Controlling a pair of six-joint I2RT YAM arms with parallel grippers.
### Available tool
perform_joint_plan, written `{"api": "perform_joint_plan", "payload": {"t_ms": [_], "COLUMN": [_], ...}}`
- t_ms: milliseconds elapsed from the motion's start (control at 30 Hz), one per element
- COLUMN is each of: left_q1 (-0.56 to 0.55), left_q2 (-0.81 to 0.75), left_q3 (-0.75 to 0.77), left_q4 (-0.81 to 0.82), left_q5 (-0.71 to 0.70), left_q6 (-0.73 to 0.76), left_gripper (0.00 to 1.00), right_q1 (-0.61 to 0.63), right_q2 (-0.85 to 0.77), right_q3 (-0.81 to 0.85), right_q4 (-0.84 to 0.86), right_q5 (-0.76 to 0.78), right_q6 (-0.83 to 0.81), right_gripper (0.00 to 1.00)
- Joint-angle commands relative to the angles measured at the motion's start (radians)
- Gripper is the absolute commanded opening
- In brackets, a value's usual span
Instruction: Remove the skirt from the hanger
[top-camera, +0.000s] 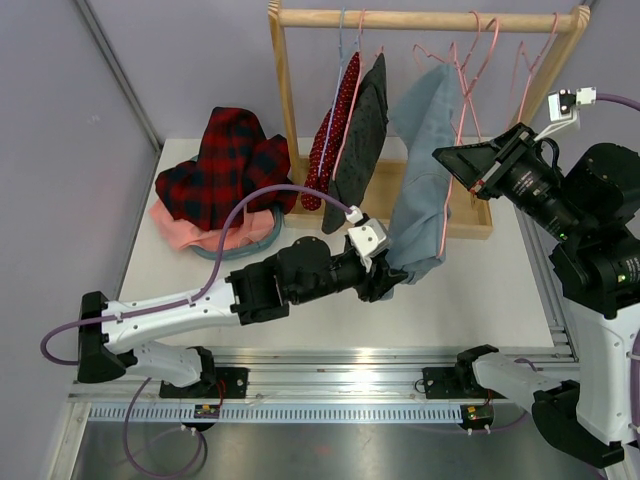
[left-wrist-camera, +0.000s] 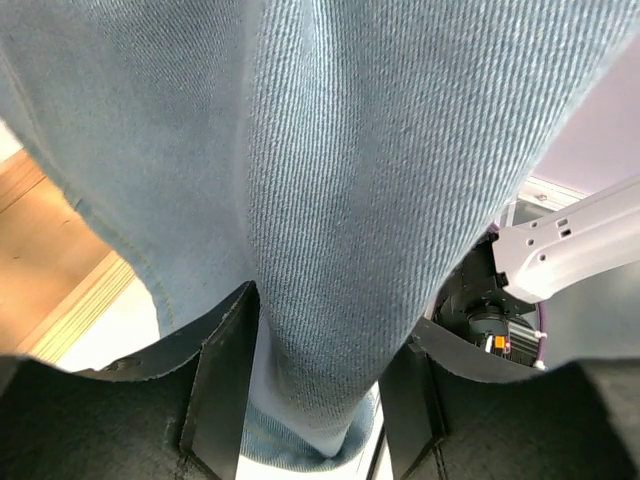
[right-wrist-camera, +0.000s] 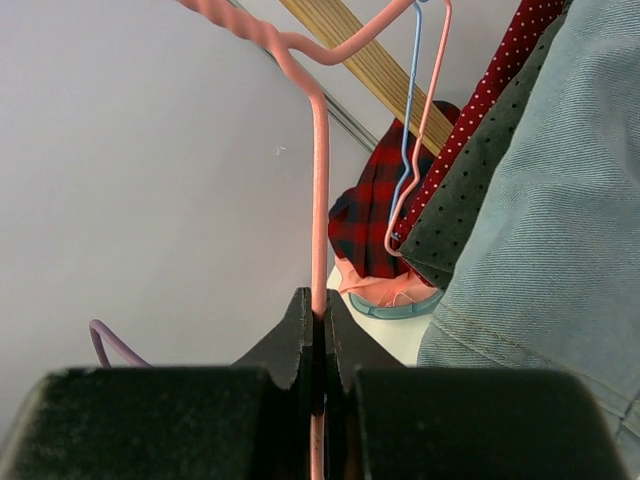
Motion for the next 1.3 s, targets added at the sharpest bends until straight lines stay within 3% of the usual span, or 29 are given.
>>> {"api": "perform_joint_plan", "payload": {"t_ms": [0,233,500,767,833,867,967,1033,1100,1200,1267], "left_q1": [-0.004,-0.004,-0.006,-0.004,-0.006,-0.003,-0.003,-0.003,-0.004,-0.004,-0.004], "left_q2": [-0.030,-0.006,-0.006,0.020,0.031,0.037,0.048,0.051,0.047,0.033,0.013], "left_q3": [-0.004,0.029,0.046,0.039,0.042,0.043,0.051,0.051,0.051,0.036,0.005], "left_q4": [0.053,0.053,0.054,0.088,0.094,0.096,0.091,0.086,0.079,0.076,0.091], "left_q5": [-0.019,0.018,0.073,0.076,0.076,0.076,0.061,0.061,0.066,0.061,0.063], "left_q6": [-0.010,-0.005,-0.007,-0.027,-0.027,-0.025,-0.024,-0.025,-0.027,-0.031,-0.038], "left_gripper": [0.49,0.51,0.77,0.78,0.67,0.38,0.01,0.00,0.08,0.00,0.00], "right_q1": [0.007,0.007,0.007,0.007,0.006,0.007,0.006,0.006,0.006,0.006,0.007], "right_q2": [-0.018,-0.018,-0.017,-0.029,-0.032,-0.034,-0.035,-0.035,-0.035,-0.035,-0.034], "right_q3": [0.045,0.054,0.053,0.033,0.025,0.025,0.025,0.027,0.025,0.021,0.022], "right_q4": [0.128,0.116,0.113,0.127,0.131,0.131,0.128,0.127,0.128,0.128,0.130], "right_q5": [-0.006,-0.013,-0.016,-0.020,-0.023,-0.023,-0.023,-0.023,-0.023,-0.020,-0.007], "right_q6": [-0.011,-0.008,-0.008,0.008,0.011,0.014,0.011,0.008,0.008,0.006,-0.003], "right_gripper": [0.00,0.00,0.00,0.00,0.00,0.00,0.00,0.00,0.00,0.00,0.00]}}
